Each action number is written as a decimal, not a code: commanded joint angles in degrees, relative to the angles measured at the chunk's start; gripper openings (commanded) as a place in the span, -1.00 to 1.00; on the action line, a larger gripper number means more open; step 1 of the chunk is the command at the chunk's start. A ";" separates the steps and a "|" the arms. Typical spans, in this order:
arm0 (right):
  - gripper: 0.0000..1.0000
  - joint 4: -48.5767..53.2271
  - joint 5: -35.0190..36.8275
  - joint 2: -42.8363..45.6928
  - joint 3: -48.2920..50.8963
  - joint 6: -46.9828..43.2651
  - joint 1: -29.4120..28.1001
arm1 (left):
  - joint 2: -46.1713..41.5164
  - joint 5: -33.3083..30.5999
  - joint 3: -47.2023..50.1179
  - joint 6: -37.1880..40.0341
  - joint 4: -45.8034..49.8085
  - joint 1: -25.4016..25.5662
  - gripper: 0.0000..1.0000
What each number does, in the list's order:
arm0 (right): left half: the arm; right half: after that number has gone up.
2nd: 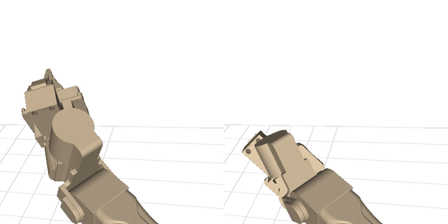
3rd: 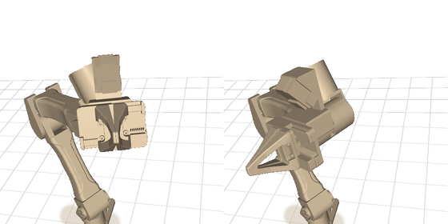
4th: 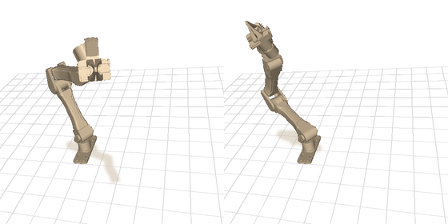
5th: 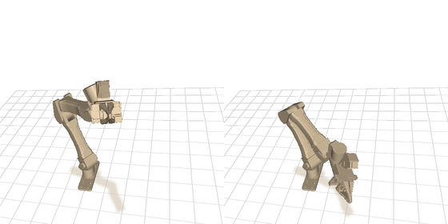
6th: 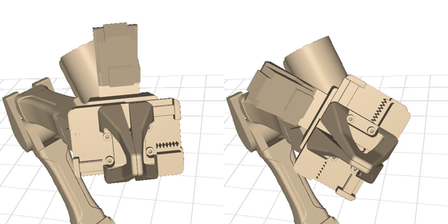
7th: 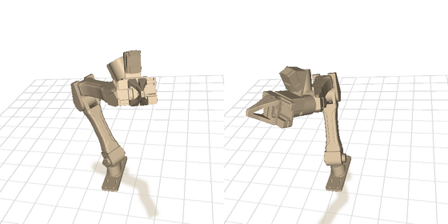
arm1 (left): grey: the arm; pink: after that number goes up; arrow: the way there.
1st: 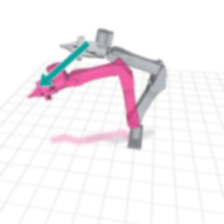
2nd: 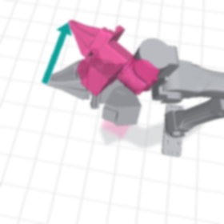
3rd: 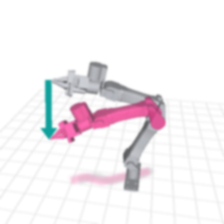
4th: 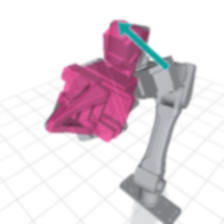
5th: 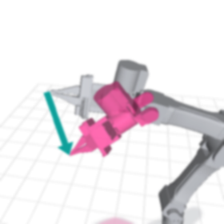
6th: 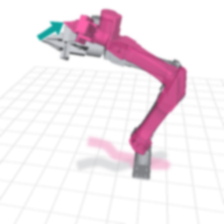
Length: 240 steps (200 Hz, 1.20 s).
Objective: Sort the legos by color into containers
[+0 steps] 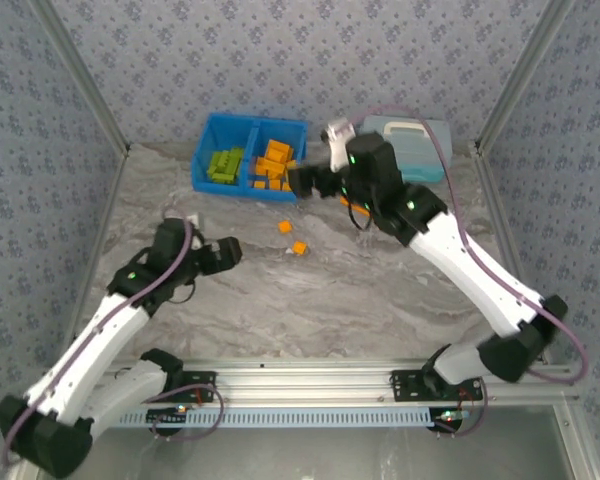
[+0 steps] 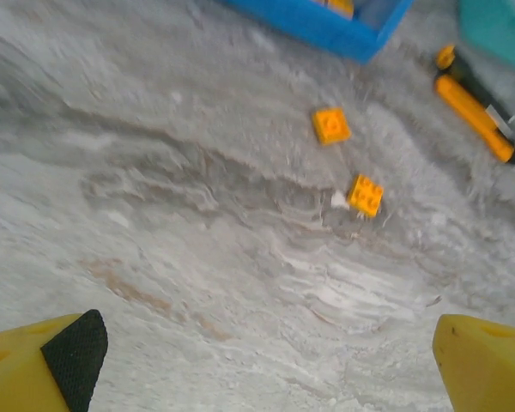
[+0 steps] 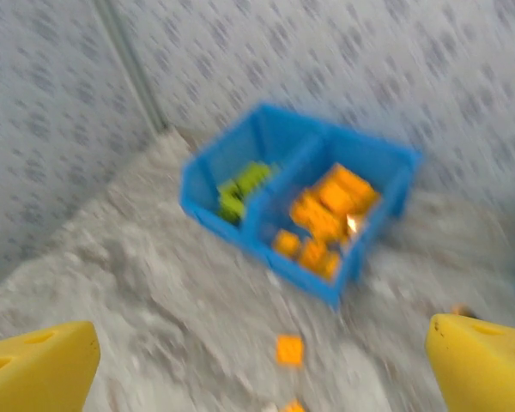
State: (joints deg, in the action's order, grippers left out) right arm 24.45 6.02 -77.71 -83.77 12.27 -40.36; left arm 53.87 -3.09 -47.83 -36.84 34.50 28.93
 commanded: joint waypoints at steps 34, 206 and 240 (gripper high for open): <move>1.00 1.62 7.02 17.64 24.49 9.88 1.01 | 30.60 -9.78 -17.30 -14.94 -1.71 9.52 0.81; 1.00 7.96 7.61 27.23 33.25 12.72 3.60 | 76.23 -16.20 -56.17 -18.07 10.39 8.96 0.37; 1.00 7.22 7.57 26.46 32.93 12.77 3.62 | 76.45 -14.75 -54.38 -17.52 8.04 8.46 0.17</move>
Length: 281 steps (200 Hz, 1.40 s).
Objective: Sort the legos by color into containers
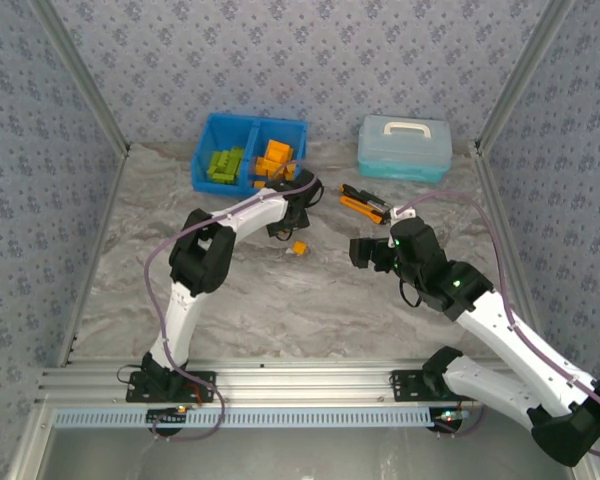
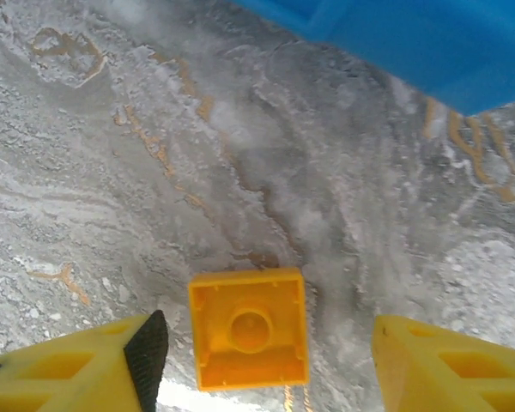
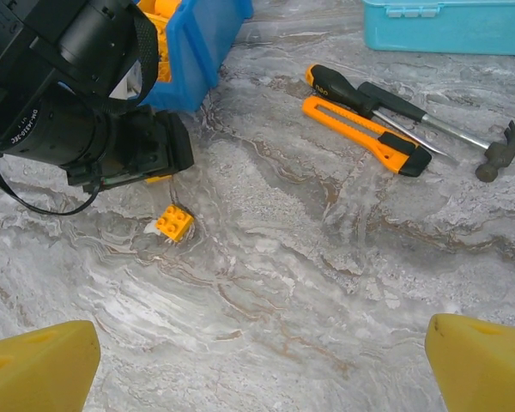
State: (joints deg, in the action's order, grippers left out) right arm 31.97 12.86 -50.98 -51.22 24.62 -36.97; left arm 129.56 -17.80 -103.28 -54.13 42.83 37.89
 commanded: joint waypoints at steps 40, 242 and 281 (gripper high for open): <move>1.00 -0.48 0.15 -1.20 -0.37 1.19 0.29 | 1.31 0.85 1.45 -0.14 -0.29 -0.89 -0.10; 1.00 -1.09 -1.08 -3.14 -0.35 4.60 0.12 | 13.40 -5.21 -42.25 24.71 -5.53 -10.63 -0.29; 1.00 -1.01 -1.77 -4.36 -1.06 4.80 0.00 | 16.40 -2.50 -46.63 25.87 -7.47 -11.69 0.10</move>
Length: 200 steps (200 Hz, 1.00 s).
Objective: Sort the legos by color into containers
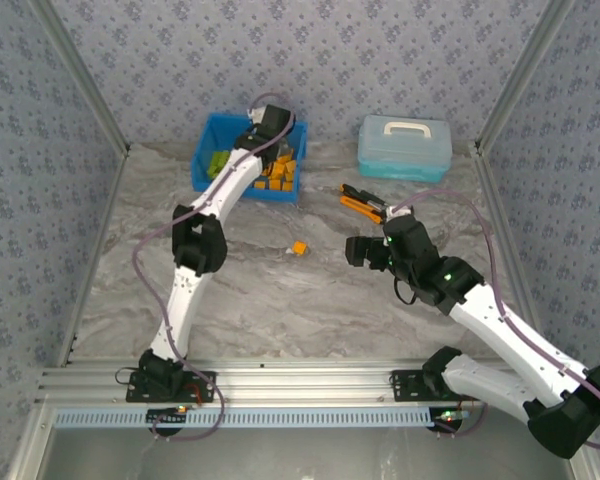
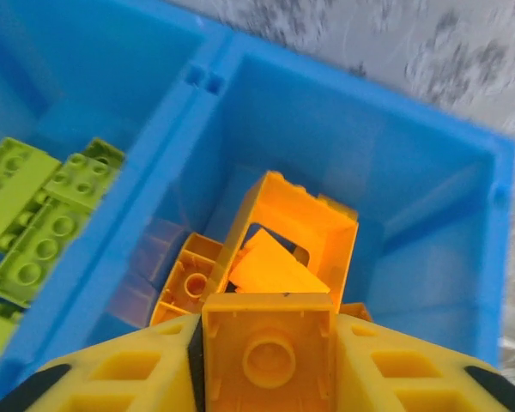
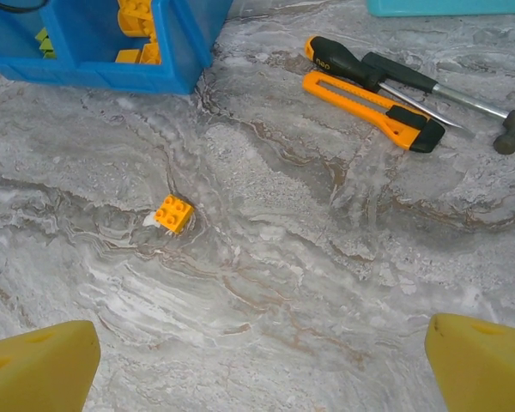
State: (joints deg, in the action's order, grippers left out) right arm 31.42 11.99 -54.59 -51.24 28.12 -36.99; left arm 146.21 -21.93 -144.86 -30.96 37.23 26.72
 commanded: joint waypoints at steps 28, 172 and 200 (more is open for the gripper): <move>1.00 -0.71 -1.08 -1.12 -1.44 1.42 -0.26 | -3.68 2.43 -5.39 2.08 0.32 -0.38 0.28; 1.00 -1.47 -0.30 -1.97 -1.68 2.72 -0.53 | -54.52 15.13 63.09 -0.40 -5.91 14.31 0.48; 1.00 -1.64 -0.56 -1.94 -1.06 3.08 -0.49 | -51.29 14.68 67.39 3.73 -5.66 16.40 0.62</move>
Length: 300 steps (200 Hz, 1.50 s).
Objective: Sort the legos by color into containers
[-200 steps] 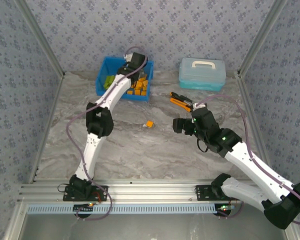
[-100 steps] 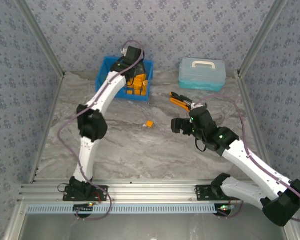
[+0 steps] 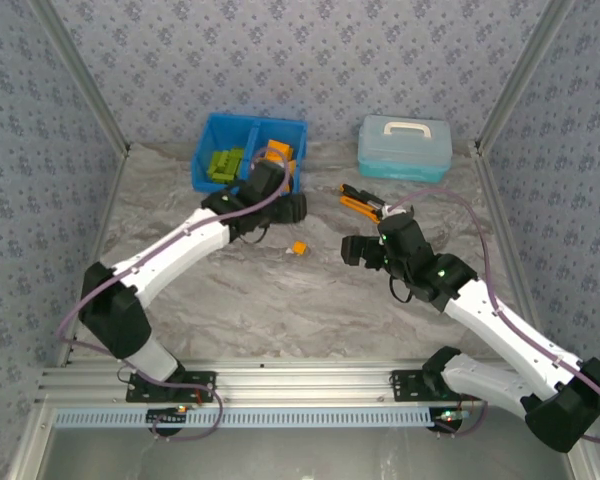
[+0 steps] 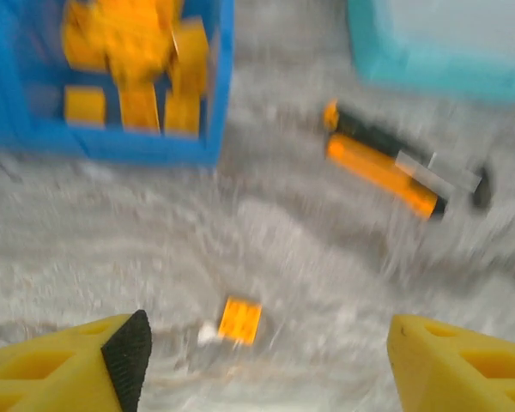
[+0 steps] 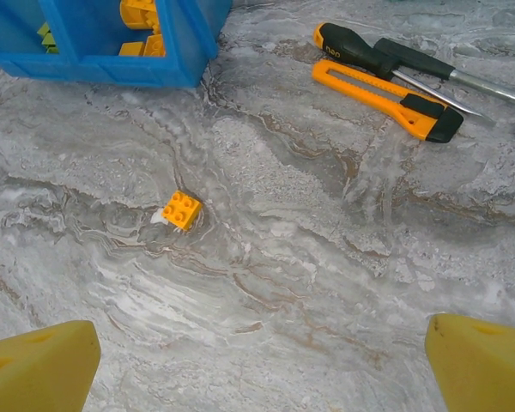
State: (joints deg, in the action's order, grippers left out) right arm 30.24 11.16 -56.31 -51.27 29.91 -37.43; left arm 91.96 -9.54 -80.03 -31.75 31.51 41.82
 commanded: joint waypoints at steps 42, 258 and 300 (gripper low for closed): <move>1.00 -0.32 0.01 -0.24 -0.90 1.81 -0.09 | 13.41 4.12 0.37 9.64 -0.98 1.42 0.75; 1.00 0.63 0.21 0.93 -0.15 2.85 -0.02 | 23.35 2.27 -3.97 10.74 -0.72 1.41 -0.32; 1.00 0.40 0.27 0.62 -0.33 2.78 -0.02 | 15.83 -1.44 -9.33 13.44 0.28 0.11 -0.31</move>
State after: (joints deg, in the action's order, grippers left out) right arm 30.65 11.16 -55.79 -51.27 31.77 -37.43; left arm 114.69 -7.94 -84.29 -20.29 30.79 43.07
